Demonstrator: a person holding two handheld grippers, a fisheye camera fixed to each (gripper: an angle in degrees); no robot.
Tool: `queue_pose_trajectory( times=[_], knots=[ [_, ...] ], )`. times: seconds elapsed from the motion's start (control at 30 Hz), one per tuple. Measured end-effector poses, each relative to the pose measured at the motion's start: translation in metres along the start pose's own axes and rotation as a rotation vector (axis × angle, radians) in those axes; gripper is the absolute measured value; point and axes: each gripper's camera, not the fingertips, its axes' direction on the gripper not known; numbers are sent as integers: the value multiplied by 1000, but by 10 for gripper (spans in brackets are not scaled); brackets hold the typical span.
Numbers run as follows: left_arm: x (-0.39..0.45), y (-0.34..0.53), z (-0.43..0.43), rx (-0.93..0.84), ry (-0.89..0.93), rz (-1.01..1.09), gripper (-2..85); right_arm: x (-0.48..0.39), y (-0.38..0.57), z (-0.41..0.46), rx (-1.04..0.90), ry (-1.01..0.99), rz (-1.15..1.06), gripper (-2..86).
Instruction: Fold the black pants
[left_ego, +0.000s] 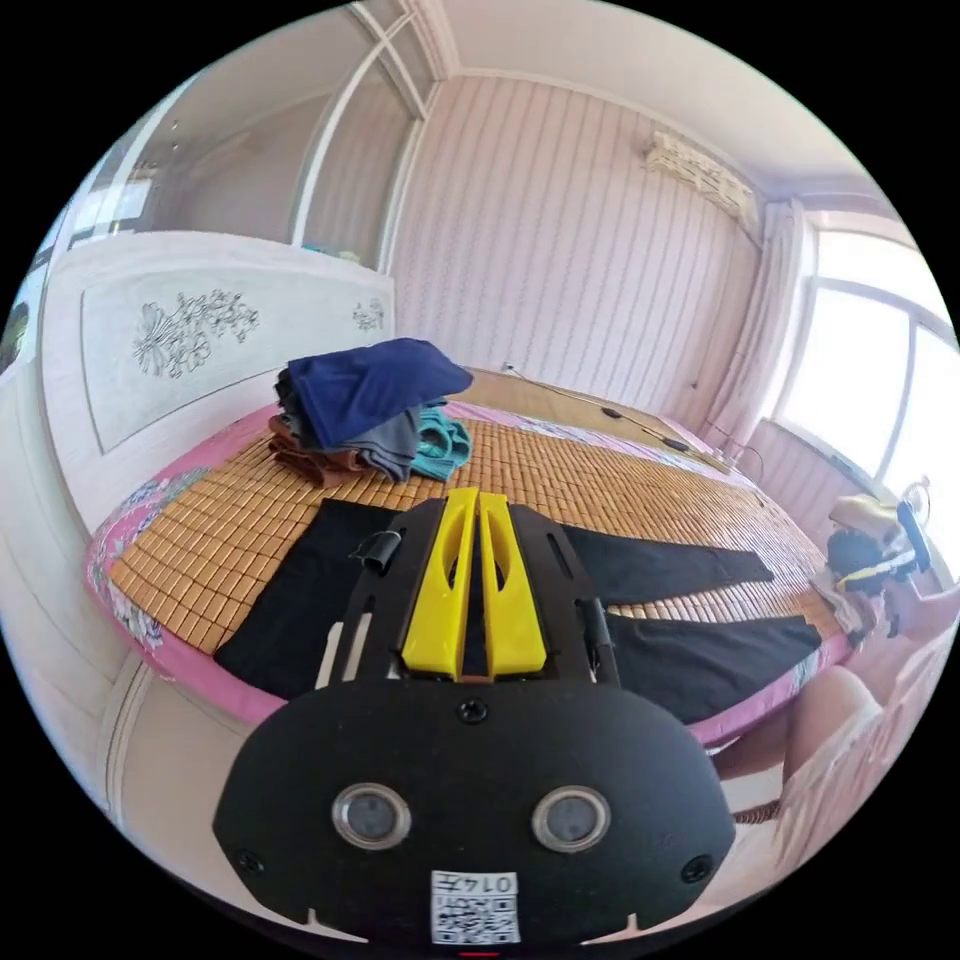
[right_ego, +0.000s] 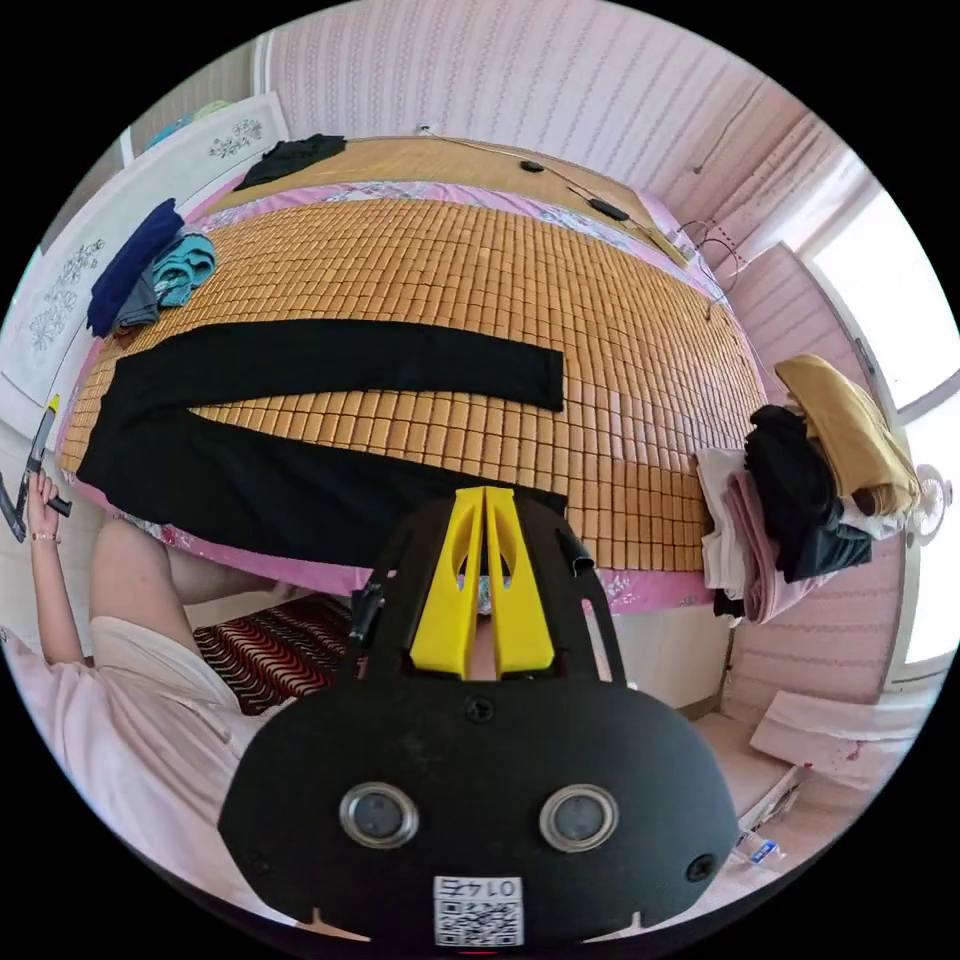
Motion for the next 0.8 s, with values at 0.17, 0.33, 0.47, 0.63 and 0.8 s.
queue_pose_trajectory(
  times=[0.17,0.33,0.47,0.63,0.8],
  knots=[
    [37,17,-15,-82,91,68,-10,68,108,45,90,-114,219,0],
    [11,34,-30,-100,128,-42,-10,108,168,107,92,-275,324,10],
    [-29,42,-35,-144,69,-87,-8,130,193,164,56,-347,354,64],
    [-118,57,-34,-203,18,-219,17,148,199,234,-44,-362,334,101],
    [-210,77,6,-291,10,-421,49,161,190,296,-137,-345,292,109]
  ],
)
